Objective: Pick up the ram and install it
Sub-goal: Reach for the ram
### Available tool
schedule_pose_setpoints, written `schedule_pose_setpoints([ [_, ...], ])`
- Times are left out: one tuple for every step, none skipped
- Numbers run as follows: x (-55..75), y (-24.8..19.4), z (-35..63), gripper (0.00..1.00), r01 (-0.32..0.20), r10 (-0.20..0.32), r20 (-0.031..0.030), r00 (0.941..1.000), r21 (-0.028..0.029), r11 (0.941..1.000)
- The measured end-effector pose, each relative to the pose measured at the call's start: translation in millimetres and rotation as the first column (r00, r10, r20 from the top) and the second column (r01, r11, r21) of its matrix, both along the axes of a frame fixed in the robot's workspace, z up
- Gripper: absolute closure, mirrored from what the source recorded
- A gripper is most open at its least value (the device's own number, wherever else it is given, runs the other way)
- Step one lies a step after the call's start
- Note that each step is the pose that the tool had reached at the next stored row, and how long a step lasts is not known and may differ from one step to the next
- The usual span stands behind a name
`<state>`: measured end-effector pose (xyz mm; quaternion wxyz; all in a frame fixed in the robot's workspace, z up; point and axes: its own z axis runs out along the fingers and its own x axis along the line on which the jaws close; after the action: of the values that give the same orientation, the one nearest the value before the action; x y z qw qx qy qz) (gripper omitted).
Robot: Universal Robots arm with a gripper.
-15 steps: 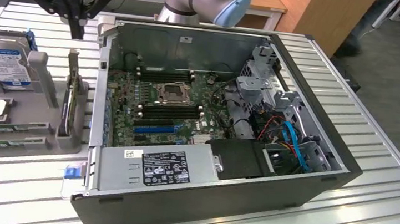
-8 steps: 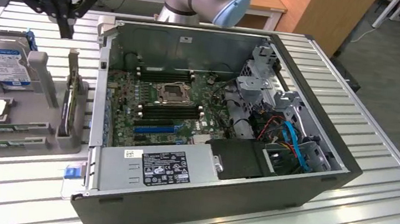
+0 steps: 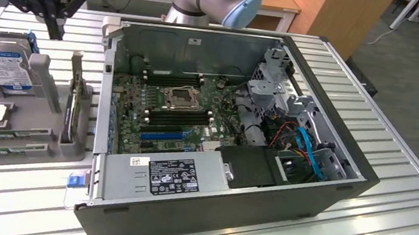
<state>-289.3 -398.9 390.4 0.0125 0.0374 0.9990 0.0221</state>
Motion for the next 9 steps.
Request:
schedule_pose_setpoints([
  [-2.2,0.0,0.0,0.90,0.000,0.000,0.0000,1.0000,0.0000,1.0000],
  [-4.5,0.0,-0.1,0.90,0.000,0.000,-0.0001,1.0000,0.0000,1.0000],
  [-6.8,0.0,-0.2,0.90,0.000,0.000,0.0000,1.0000,0.0000,1.0000],
  [-9.1,0.0,-0.3,0.90,0.000,0.000,0.0000,1.0000,0.0000,1.0000],
  [-11.6,0.0,-0.3,0.90,0.000,0.000,-0.0001,1.0000,0.0000,1.0000],
  [-13.8,0.0,-0.4,0.90,0.000,0.000,-0.0001,1.0000,0.0000,1.0000],
  [-16.1,0.0,-0.5,0.90,0.000,0.000,-0.0001,1.0000,0.0000,1.0000],
  [-18.4,0.0,-0.5,0.90,0.000,0.000,-0.0001,1.0000,0.0000,1.0000],
  [-20.7,0.0,-0.6,0.90,0.000,0.000,-0.0001,1.0000,0.0000,1.0000],
])
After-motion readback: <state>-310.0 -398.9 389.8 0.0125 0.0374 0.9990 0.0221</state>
